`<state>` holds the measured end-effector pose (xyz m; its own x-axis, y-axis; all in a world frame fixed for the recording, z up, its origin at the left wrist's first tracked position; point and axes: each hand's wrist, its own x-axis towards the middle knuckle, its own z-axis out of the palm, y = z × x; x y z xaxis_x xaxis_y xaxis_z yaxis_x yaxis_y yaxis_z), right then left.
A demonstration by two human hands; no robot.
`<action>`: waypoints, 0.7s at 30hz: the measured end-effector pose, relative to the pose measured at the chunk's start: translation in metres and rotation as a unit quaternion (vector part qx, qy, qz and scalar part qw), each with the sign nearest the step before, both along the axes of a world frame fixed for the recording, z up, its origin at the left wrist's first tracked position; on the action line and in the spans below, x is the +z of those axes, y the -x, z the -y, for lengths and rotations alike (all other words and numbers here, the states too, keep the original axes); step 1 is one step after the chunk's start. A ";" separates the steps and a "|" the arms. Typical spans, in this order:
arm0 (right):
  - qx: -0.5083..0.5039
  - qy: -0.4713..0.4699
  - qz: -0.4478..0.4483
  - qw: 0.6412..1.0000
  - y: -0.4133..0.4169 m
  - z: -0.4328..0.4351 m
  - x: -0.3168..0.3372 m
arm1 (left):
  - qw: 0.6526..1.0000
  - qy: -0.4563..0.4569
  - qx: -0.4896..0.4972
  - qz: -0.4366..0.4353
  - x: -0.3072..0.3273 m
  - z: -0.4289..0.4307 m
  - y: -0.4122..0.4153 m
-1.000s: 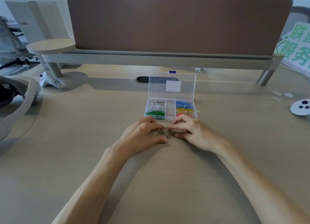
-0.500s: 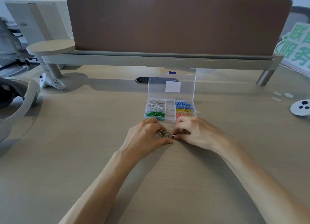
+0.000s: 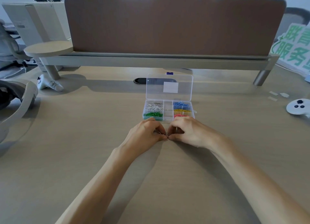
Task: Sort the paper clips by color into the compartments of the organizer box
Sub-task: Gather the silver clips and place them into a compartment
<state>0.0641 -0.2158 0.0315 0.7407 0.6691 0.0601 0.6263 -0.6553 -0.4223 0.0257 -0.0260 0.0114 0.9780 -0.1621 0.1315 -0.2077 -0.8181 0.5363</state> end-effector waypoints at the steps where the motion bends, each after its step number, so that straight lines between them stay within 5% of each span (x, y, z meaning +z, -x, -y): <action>1: 0.000 0.006 -0.004 1.000 0.000 -0.001 0.001 | 1.000 -0.006 -0.003 -0.009 0.001 0.000 -0.001; 10: -0.037 -0.031 -0.016 0.999 -0.001 0.001 -0.002 | 0.988 -0.102 -0.068 -0.093 0.017 0.010 -0.017; 21: -0.009 -0.004 -0.004 1.000 0.001 -0.001 -0.004 | 0.987 -0.135 -0.085 0.006 0.000 0.011 -0.013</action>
<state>0.0631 -0.2149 0.0270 0.7534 0.6549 0.0585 0.6104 -0.6635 -0.4327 0.0383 -0.0370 0.0110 0.9322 -0.3547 0.0718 -0.3593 -0.8838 0.2996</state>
